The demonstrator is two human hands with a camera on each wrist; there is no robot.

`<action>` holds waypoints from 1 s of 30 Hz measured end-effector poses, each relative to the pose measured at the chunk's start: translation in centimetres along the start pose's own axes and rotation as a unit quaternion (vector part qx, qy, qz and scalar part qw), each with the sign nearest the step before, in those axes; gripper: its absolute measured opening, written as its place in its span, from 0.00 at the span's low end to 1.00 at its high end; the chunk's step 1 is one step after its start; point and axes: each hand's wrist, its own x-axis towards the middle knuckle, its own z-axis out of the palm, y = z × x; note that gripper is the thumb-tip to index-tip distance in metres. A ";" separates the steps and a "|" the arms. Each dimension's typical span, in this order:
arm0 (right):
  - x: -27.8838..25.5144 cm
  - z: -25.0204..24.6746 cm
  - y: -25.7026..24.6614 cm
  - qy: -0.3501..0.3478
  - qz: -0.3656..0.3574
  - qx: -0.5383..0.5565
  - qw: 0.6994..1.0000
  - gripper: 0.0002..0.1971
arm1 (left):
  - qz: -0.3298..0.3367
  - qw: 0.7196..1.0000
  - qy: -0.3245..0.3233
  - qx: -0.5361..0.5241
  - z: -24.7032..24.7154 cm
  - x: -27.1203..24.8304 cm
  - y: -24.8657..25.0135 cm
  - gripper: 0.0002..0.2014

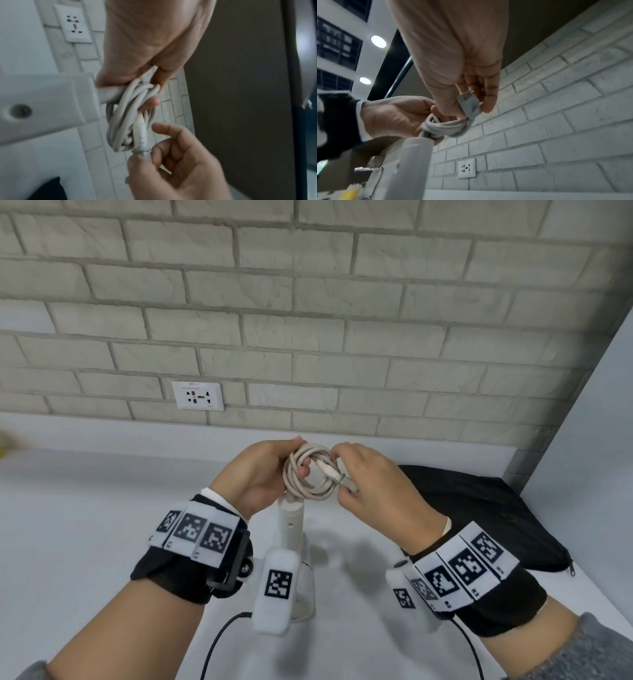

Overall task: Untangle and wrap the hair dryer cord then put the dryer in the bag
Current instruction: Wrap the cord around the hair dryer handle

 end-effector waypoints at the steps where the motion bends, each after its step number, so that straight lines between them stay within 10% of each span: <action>1: -0.1 0.0 0.3 0.007 -0.015 -0.022 1.000 0.12 | -0.017 0.999 0.009 -0.044 0.0 0.0 0.2 0.09; 8: 0.1 0.1 1.9 0.051 -0.045 -0.049 0.996 0.10 | -0.031 0.997 0.000 -0.073 0.1 0.2 0.2 0.13; 15: 0.8 0.5 0.9 -0.075 0.005 -0.112 0.991 0.17 | -0.007 0.997 0.060 0.040 1.2 0.4 0.1 0.12; 30: 1.3 -0.9 1.0 -0.222 0.087 0.231 0.943 0.12 | 0.002 0.959 0.055 0.276 1.3 0.8 0.1 0.19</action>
